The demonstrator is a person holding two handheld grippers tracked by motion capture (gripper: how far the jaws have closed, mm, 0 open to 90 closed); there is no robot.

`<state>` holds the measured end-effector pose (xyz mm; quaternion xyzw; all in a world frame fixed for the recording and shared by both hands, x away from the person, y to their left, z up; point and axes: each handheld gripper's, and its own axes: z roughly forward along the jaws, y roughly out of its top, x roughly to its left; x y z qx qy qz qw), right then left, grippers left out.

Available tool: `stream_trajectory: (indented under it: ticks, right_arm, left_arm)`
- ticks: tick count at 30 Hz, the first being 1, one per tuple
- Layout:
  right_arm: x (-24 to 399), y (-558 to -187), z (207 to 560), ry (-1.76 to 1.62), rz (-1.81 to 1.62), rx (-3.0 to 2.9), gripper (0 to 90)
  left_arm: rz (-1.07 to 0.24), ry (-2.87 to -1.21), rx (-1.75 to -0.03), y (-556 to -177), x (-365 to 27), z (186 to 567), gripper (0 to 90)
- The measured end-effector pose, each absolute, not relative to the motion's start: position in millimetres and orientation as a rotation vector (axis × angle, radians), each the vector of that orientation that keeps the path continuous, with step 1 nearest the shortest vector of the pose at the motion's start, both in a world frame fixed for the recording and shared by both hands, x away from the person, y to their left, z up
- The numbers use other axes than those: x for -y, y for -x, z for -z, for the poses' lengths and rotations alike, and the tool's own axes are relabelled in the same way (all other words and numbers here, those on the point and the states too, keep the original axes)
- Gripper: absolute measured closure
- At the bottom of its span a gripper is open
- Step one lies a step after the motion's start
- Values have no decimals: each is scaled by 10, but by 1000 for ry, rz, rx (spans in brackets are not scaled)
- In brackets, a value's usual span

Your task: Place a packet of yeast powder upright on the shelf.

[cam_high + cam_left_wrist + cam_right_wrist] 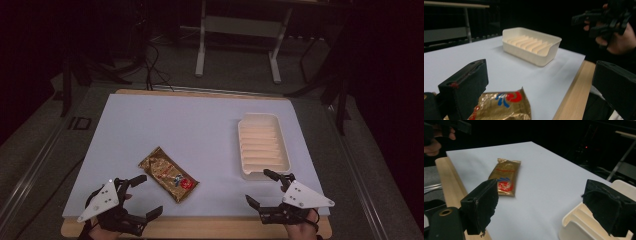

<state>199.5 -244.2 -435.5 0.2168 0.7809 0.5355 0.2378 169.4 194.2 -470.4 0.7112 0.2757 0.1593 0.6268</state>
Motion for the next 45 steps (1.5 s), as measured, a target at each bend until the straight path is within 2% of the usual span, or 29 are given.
stream_trajectory:
  ticks: [9, 17, 26, 39, 42, 45]
  right_arm:
    - [2469, -2006, 4325, -609, -1491, -2077, 131]
    - [2460, -1992, 4292, -596, -1518, -2083, 133]
    - [2418, -2008, 4313, -635, -1474, -2133, 99]
    - [2331, -1953, 4307, -597, -1494, -2138, 100]
    - [2328, -1951, 4312, -598, -1487, -2136, 100]
    - [2323, -1948, 4312, -594, -1484, -2136, 100]
  left_arm:
    - [-369, -1625, -682, -1789, -1954, 4558, 13]
    - [-414, -1668, -731, -2028, -2038, 4404, 13]
    - [-450, -1695, -791, -2229, -2157, 4332, 13]
    - [-430, -1747, -873, -2616, -2250, 4501, 19]
    - [-443, -1771, -909, -2704, -2282, 4604, 19]
    - [-400, -1787, -947, -2774, -2328, 4738, 22]
